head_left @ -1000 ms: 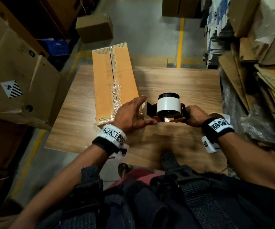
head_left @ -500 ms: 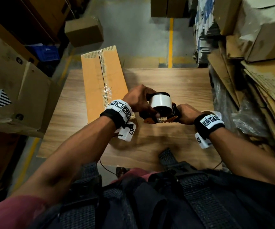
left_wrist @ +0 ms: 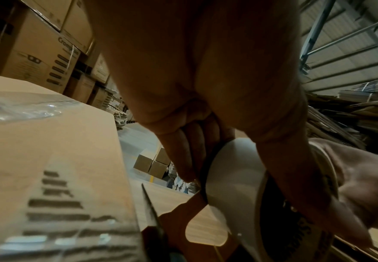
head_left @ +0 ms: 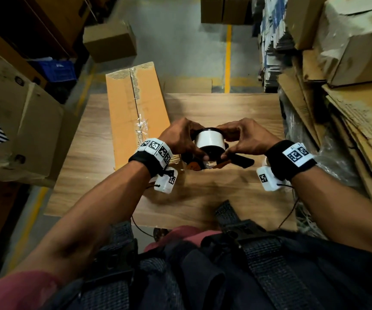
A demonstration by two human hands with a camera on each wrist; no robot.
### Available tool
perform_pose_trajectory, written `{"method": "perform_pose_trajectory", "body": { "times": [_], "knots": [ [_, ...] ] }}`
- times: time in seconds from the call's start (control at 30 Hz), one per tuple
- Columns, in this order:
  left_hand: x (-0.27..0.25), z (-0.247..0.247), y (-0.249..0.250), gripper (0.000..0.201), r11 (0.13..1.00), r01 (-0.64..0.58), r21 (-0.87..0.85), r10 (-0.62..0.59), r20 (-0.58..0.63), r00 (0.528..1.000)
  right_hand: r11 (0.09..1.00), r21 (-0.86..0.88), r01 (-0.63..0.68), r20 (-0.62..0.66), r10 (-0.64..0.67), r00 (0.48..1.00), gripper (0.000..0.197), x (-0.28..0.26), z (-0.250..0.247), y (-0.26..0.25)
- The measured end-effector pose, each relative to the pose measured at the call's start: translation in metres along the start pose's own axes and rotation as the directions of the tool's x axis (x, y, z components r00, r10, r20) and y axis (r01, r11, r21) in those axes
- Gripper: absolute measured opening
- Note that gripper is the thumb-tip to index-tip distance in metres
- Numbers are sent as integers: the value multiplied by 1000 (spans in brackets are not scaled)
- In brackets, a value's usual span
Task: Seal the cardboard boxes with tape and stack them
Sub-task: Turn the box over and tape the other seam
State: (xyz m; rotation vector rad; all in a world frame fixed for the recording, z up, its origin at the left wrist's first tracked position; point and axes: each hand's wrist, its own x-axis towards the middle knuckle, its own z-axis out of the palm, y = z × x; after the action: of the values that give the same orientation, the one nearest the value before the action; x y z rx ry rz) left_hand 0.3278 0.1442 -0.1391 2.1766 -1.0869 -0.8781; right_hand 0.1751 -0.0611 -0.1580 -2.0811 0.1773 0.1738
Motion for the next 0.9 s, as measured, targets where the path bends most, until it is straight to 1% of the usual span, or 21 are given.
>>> {"method": "perform_pose_trajectory", "body": {
  "times": [0.07, 0.17, 0.27, 0.3, 0.33, 0.37, 0.43, 0.47, 0.5, 0.53, 0.57, 0.6, 0.63, 0.67, 0.7, 0.73, 0.77, 0.8, 0.83, 0.87, 0.9],
  "knots": [
    [0, 0, -1, 65, 1000, -2, -10, 2, 2, 1000, 1000, -8, 13, -32, -13, 999, 80, 0, 2, 1],
    [0, 1, 1, 66, 1000, 27, -10, -27, 4, 1000, 999, 19, 33, -79, -32, 996, 68, -2, 5, 5],
    [-1, -2, 5, 61, 999, 36, -3, -36, 30, 999, 999, 39, 22, -58, -20, 998, 73, -5, 3, 3],
    [-2, -3, 7, 58, 999, 34, -16, -33, 38, 999, 999, 46, 26, -55, -23, 998, 79, -6, 2, 3],
    [-3, -4, 9, 55, 999, 30, -34, -28, 43, 999, 999, 32, 13, -47, -12, 999, 90, -7, 0, 7],
    [-3, -5, 11, 53, 998, 19, -54, -17, 45, 999, 1000, -5, -25, -23, 25, 999, 107, -8, -1, 13],
    [-5, -7, 15, 52, 996, 10, -86, -6, 45, 999, 980, -101, -171, 64, 178, 982, 137, -11, 2, 30],
    [-5, -7, 16, 53, 994, 18, -111, -13, 45, 999, 965, -130, -226, 109, 241, 964, 144, -14, 7, 39],
    [-5, -6, 17, 54, 989, 28, -148, -22, 46, 999, 958, -137, -250, 136, 268, 954, 141, -17, 13, 48],
    [-5, -4, 19, 56, 982, 31, -188, -22, 50, 998, 957, -126, -260, 124, 275, 953, 127, -19, 21, 56],
    [-4, -2, 21, 57, 977, 23, -212, -12, 56, 998, 959, -107, -262, 70, 270, 960, 100, -22, 28, 63],
    [-3, 0, 22, 59, 976, 4, -219, 9, 60, 998, 957, -104, -271, -13, 271, 963, 67, -24, 35, 67],
    [-2, 2, 20, 65, 976, -14, -218, 29, 63, 998, 954, -126, -271, -81, 262, 962, 39, -26, 40, 70],
    [-3, 3, 18, 75, 978, -26, -209, 40, 65, 997, 955, -127, -268, -124, 252, 960, 26, -28, 44, 73],
    [-5, 4, 14, 89, 984, -24, -177, 36, 65, 997, 954, -116, -277, -149, 259, 954, 27, -30, 47, 77],
    [-9, 3, 7, 103, 995, -8, -96, 13, 54, 998, 953, -101, -286, -171, 267, 948, 28, -32, 49, 80],
    [-15, 3, 1, 112, 1000, 3, 28, -4, 33, 999, 952, -75, -298, -209, 277, 938, 28, -35, 50, 82],
    [-24, 3, -9, 115, 984, 14, 175, -17, 15, 1000, 949, -17, -316, -252, 301, 920, 27, -37, 51, 82],
    [-34, 5, -20, 113, 952, 12, 306, -15, 9, 1000, 943, 64, -327, -288, 331, 899, 24, -40, 51, 81],
    [-43, 8, -31, 110, 918, -11, 396, 0, 29, 1000, 930, 146, -339, -318, 368, 874, 19, -41, 51, 80],
    [-52, 11, -43, 107, 892, -59, 448, 30, 72, 997, 917, 206, -340, -339, 393, 855, 16, -42, 50, 80]
  ]
}}
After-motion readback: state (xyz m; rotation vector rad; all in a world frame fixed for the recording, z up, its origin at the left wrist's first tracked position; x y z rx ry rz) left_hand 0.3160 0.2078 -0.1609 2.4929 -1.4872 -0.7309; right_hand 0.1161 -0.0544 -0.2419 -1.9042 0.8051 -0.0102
